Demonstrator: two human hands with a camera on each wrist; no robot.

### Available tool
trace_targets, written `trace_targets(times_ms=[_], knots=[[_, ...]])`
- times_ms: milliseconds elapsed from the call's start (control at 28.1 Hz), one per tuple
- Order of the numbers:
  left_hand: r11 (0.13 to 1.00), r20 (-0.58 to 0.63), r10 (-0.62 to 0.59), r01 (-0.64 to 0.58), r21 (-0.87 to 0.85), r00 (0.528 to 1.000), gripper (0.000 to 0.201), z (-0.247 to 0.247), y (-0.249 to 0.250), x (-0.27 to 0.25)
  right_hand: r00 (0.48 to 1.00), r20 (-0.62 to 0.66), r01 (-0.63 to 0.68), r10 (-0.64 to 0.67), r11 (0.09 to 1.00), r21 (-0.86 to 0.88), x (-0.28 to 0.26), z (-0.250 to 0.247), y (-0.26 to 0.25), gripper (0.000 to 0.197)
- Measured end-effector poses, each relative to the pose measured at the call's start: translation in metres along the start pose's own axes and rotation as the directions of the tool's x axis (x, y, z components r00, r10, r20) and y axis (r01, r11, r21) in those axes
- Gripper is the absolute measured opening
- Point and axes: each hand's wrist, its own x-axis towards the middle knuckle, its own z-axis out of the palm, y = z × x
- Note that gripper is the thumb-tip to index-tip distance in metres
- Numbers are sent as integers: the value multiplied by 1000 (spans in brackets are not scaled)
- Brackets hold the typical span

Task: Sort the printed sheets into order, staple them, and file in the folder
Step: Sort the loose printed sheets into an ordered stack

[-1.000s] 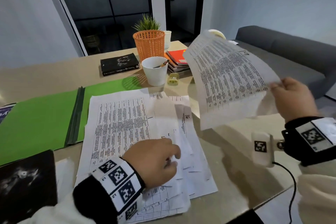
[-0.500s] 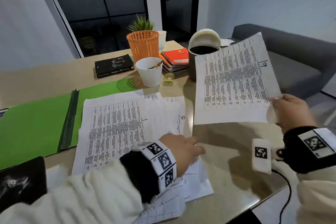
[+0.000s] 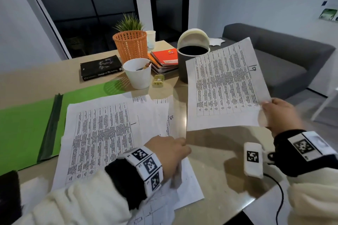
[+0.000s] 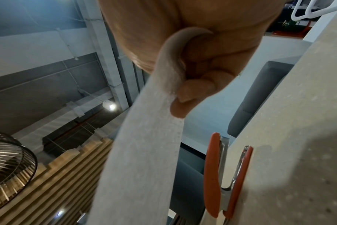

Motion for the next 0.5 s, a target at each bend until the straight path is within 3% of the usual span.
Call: trace_targets(times_ms=[143, 249, 499], knots=[[994, -36, -56, 52, -98, 998, 21, -3, -17, -8, 1000, 26, 6, -6, 1000, -1, -4, -1, -2, 20], [979, -83, -87, 70, -193, 993, 31, -10, -32, -17, 998, 62, -6, 7, 1000, -22, -5, -2, -1, 22], [972, -160, -137, 101, -214, 978, 22, -30, -50, -43, 992, 116, -50, 49, 999, 11, -7, 1, -4, 23]])
